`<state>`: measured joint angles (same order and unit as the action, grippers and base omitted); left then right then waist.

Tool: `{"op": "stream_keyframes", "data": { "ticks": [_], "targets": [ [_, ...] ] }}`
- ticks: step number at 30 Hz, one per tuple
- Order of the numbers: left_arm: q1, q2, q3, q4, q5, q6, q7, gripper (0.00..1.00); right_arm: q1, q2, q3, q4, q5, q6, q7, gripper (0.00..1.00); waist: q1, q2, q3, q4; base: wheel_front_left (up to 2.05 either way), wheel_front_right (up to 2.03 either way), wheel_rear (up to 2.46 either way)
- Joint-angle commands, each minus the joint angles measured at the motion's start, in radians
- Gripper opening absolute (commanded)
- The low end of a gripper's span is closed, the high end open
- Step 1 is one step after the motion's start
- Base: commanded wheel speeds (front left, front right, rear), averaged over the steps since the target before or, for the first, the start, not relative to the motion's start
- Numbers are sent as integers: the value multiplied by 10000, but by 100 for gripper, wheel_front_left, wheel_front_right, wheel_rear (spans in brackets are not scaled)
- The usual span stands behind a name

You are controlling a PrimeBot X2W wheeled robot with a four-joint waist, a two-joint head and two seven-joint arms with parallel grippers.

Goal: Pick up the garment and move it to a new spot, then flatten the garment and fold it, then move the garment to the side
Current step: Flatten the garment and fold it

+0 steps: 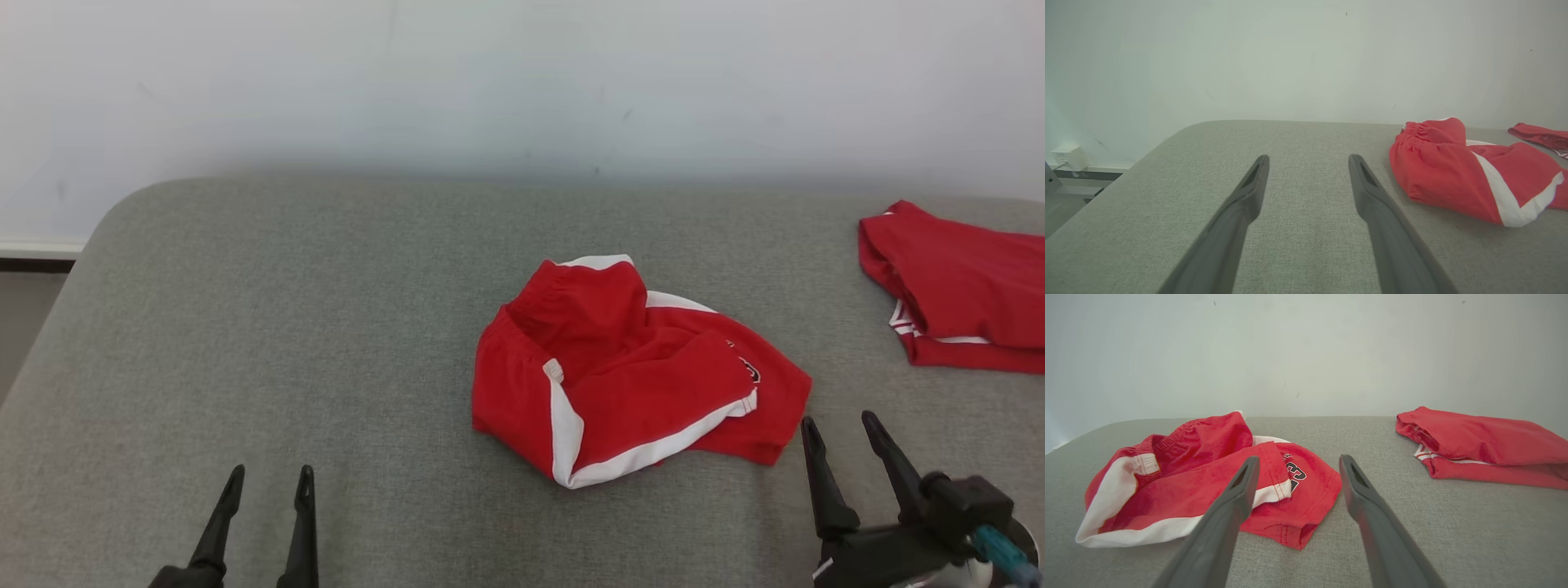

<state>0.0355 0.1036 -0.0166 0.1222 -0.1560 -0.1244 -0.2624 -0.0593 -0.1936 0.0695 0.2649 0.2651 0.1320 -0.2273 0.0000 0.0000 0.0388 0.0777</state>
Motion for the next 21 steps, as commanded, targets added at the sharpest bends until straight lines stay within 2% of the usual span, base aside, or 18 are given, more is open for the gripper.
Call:
{"op": "stream_keyframes", "data": {
  "ticks": [1,11,20,21],
  "targets": [
    [-119,-57,-50,14,100,-45,-31,100,-240,-114,105,152,66,-30,56,100,0,0,172,180,0,0,0],
    [-673,-220,-312,233,28,-48,-33,100,-2092,-831,855,2406,204,-30,134,100,0,0,769,1028,0,0,0],
    [-1004,-304,-547,397,-72,-47,-31,100,-3095,-975,1351,4367,547,-30,-22,100,0,0,1074,1612,0,0,0],
    [-1016,-311,-539,396,-84,-47,-33,100,-3158,-945,1431,4559,631,-30,-27,79,0,0,1088,1647,0,0,0]
  ]
}}
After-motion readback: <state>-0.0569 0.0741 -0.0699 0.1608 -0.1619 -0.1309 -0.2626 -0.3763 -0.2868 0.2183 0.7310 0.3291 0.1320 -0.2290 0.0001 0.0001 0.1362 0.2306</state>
